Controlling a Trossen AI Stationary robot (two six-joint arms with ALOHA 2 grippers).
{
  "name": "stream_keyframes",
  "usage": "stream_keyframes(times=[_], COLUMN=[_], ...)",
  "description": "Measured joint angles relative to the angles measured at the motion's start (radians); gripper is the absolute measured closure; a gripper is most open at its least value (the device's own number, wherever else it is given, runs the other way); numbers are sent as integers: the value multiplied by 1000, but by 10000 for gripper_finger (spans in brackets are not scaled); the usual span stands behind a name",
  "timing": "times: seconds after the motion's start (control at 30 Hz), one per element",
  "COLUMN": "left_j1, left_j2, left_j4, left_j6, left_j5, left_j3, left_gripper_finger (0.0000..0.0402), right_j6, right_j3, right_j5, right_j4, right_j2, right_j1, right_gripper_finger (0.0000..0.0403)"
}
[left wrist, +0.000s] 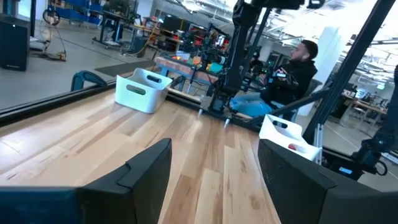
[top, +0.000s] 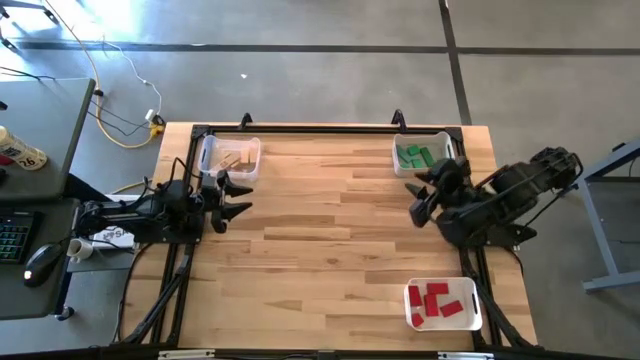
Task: Sort & place blocks by color
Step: Return to Home Position
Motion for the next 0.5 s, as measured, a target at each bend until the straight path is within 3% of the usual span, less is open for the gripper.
stream_keyframes(times=[0.27, 0.5], left_j1=[0, 0], left_j2=[0, 0], left_j4=[0, 0], left_j6=[0, 0], left_j5=[2, 2], left_j3=[0, 0], left_gripper_finger=[174, 174], right_j6=[-155, -432], right_j3=[0, 0], right_j5=[88, 97], right_j4=[4, 135], right_j2=[-124, -253], right_j1=[-32, -57], right_gripper_finger=[247, 247])
